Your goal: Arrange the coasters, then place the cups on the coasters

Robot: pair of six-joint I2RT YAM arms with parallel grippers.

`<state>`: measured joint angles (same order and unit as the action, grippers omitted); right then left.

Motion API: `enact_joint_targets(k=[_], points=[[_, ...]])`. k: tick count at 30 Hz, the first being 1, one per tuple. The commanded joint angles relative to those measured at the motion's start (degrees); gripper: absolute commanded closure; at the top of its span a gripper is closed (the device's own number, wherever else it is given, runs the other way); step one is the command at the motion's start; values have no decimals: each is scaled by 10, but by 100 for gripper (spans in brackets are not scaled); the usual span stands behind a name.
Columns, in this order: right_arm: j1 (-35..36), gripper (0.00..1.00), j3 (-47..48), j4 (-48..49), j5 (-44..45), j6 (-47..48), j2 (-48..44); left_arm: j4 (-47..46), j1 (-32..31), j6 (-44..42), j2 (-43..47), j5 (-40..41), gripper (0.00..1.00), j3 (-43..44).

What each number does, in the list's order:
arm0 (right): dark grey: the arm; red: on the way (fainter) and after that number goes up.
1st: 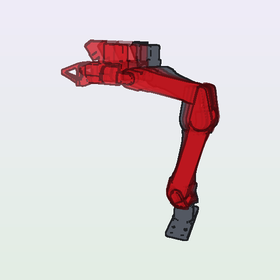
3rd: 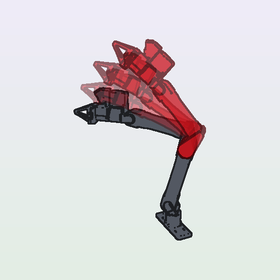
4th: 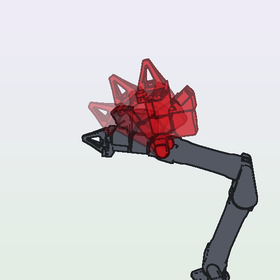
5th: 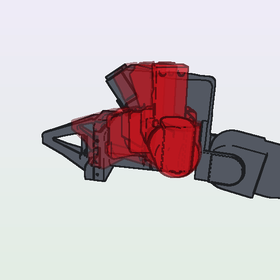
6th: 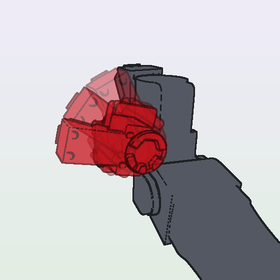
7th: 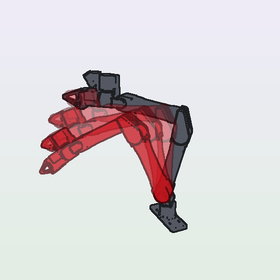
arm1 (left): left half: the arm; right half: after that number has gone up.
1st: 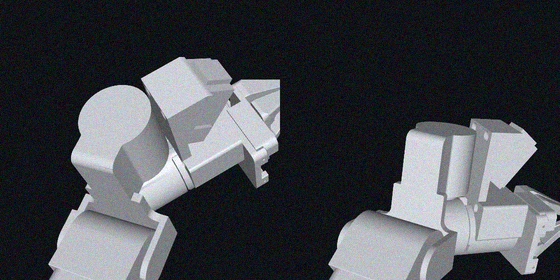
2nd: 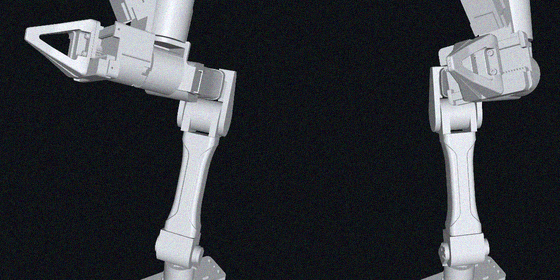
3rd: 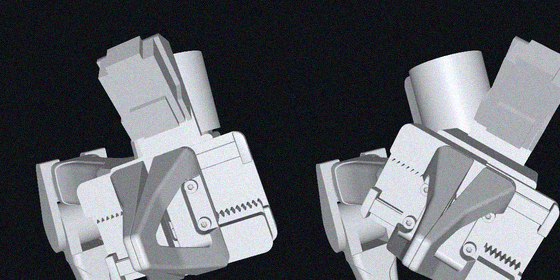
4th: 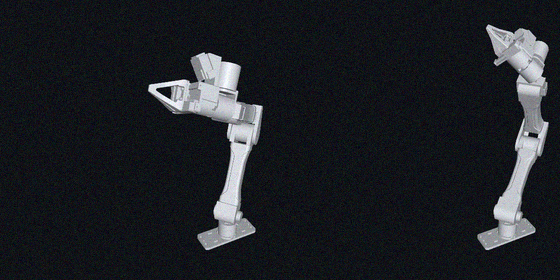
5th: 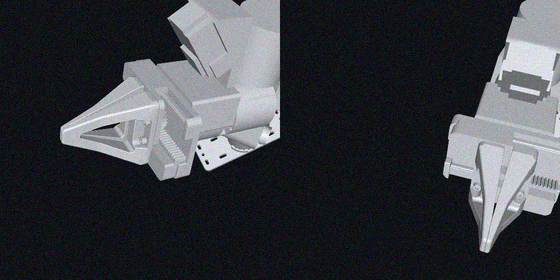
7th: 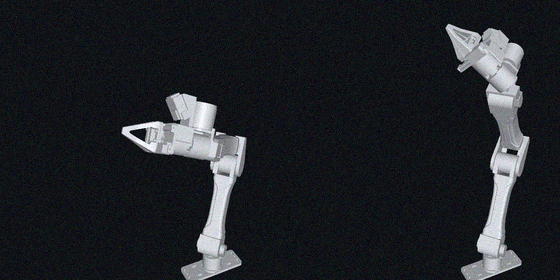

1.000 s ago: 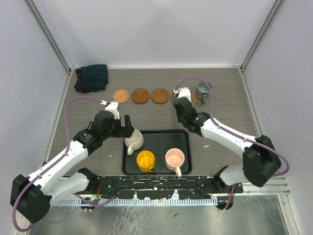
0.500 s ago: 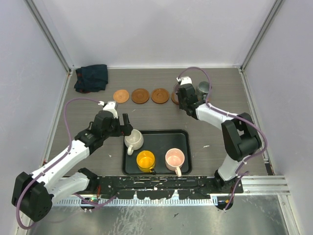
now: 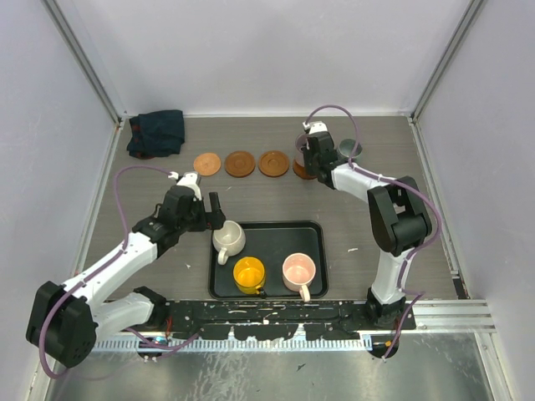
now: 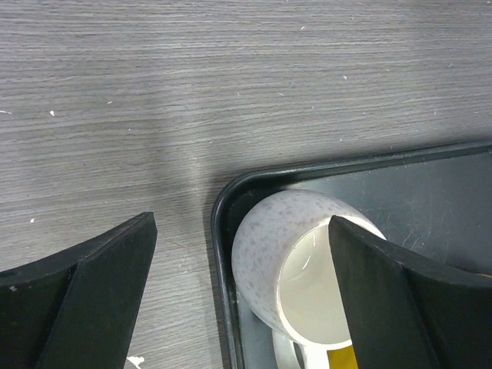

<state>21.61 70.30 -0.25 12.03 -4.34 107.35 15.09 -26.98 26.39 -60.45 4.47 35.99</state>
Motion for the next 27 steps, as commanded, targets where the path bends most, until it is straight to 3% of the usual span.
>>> enact_joint_targets(k=[1,27], points=[[-1,99,36,59,-14,2,-6,-38,9,4,-2,-11,5,17],[-1,99,33,12,27,-41,-24,-38,21,6,5,-34,5,6]])
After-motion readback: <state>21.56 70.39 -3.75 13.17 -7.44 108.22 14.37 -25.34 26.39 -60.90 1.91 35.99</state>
